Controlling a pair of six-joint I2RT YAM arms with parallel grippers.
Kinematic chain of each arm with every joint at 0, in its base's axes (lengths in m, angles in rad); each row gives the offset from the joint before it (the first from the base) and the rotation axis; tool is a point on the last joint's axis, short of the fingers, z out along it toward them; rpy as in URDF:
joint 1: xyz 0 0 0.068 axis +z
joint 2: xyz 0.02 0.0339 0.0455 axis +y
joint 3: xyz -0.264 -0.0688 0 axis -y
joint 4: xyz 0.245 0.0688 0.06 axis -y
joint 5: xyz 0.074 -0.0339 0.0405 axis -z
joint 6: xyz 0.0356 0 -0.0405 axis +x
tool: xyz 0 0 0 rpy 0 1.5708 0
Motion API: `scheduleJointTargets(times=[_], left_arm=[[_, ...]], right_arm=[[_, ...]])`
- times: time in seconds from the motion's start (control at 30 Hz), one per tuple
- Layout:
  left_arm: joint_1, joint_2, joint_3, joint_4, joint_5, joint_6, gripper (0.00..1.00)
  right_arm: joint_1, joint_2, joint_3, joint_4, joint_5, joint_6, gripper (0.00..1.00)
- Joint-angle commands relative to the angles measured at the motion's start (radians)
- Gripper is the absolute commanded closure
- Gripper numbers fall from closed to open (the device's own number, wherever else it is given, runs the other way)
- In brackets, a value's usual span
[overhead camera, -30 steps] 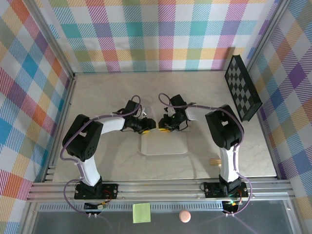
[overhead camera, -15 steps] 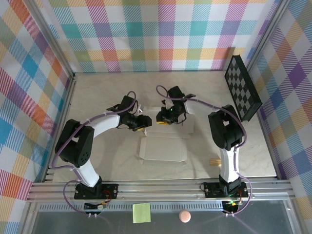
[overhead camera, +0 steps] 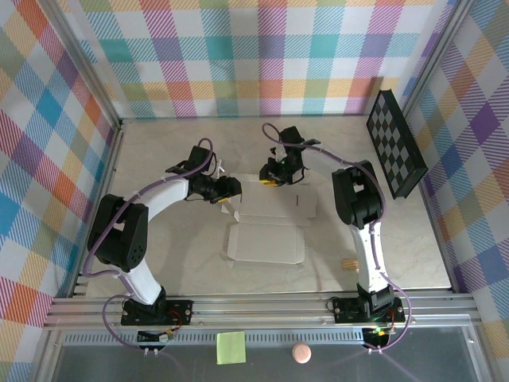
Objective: Fold the paper box
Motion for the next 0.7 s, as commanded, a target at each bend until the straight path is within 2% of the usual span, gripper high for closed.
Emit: scheduleJointTargets(times=[0.0, 0.43, 0.67], left_arm=[[0.011, 0.015, 0.013, -0.035, 0.003, 0.016, 0.45], [0.016, -0.008, -0.004, -0.026, -0.019, 0.011, 0.45], [0.056, 0.033, 0.063, -0.048, -0.042, 0.026, 0.45]], right_arm=[[-0.009, 0.022, 0.046, -0.033, -0.023, -0.006, 0.74], [-0.028, 0.141, 0.11, -0.029, -0.035, 0.008, 0.74], [-0.017, 0.17, 0.12, -0.036, -0.071, -0.006, 0.75]])
